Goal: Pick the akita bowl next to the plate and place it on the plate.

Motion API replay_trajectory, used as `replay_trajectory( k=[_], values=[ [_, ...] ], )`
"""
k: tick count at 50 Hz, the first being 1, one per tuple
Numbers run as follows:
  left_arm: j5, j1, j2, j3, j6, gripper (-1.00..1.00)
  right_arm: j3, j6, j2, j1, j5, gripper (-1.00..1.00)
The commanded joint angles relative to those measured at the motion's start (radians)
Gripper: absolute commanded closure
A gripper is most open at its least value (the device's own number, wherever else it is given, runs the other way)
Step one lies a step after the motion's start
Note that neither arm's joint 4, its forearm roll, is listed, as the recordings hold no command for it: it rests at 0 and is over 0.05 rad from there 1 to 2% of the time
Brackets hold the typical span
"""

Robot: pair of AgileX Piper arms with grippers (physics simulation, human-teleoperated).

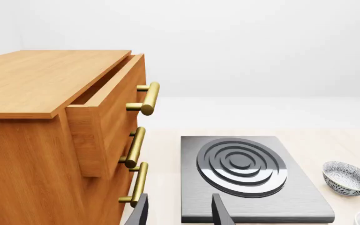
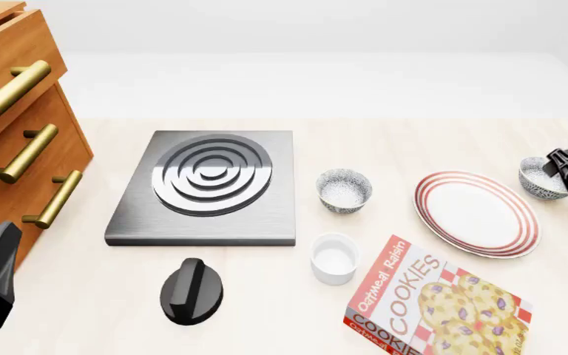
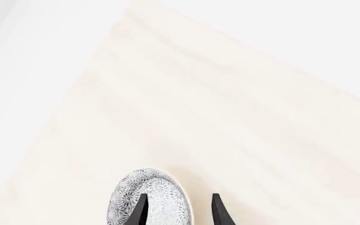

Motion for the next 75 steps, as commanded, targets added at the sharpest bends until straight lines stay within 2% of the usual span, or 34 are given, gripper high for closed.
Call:
replay_trajectory(
  k=[1,6,7,39,75],
  values=[
    [0.000,0.000,0.000,0.000,0.000,-1.00,-0.001,0.009,0.014,-0.002,0.002,-1.00],
    [0.000,0.000,0.000,0.000,0.000,-1.00,0.005,0.008,0.015,-0.001,-0.002,-1.00],
    [0.000,0.000,0.000,0.000,0.000,-1.00,0.003,0.007,0.015,-0.002,-0.001,1.00],
    [0.000,0.000,0.000,0.000,0.000,-1.00,0.011,0.014,-0.051,0.005,0.025,1.00],
    [0.000,0.000,0.000,0.000,0.000,-1.00,0.116,0.028,-0.277,0.067,0.067,1.00]
  ],
)
